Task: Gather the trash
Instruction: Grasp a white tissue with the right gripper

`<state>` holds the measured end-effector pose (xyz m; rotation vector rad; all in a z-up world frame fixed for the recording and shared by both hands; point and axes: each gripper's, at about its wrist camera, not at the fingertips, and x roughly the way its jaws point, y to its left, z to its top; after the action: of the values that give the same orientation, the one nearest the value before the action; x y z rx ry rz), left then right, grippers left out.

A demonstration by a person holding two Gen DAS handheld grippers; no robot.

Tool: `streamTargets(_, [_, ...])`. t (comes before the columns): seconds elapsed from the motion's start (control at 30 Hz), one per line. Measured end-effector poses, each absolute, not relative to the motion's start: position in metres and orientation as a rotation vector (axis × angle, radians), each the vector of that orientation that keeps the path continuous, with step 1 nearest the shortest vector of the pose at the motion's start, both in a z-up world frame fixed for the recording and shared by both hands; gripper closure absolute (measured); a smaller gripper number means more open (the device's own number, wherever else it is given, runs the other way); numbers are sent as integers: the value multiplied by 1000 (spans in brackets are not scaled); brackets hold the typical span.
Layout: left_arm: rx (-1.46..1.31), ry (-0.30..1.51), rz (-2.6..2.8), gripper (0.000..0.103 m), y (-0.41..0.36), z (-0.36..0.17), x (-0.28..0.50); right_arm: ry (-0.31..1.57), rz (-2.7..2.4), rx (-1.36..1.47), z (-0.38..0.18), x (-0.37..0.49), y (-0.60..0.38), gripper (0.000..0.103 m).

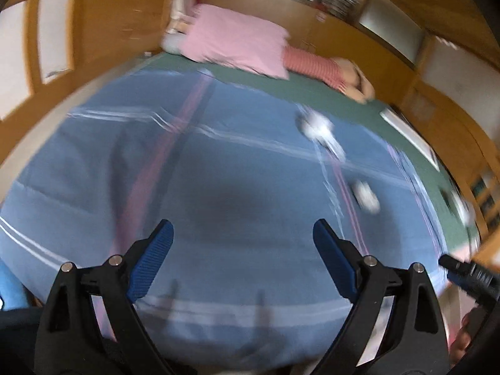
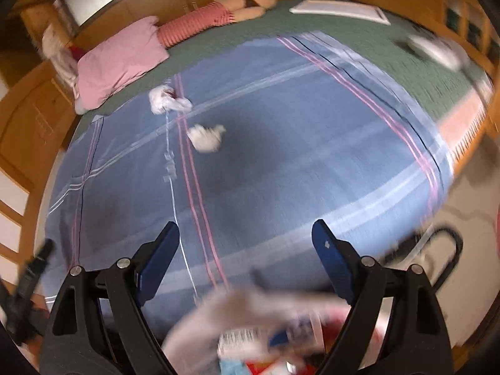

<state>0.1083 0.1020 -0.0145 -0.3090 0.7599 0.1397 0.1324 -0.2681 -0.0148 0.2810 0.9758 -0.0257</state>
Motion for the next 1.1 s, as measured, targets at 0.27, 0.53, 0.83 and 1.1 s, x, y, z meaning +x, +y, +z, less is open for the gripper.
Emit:
streamTargets(0.27, [-445,867,265,12,145,-50,135,1031,-4,124,-47,267,-218,18])
streamTargets(0.53, [-394,876,341,12,145,-52,134,1179,-16,-37,-107,324,-172,65])
streamTargets(0.83, [-641,862,492,12,196,-65,112,1245,421,-30,-87,274,-90,77])
streamTargets(1.1, [-817,813,573,10,225,-72,91,1280,737,-178,-82,223,-7,51])
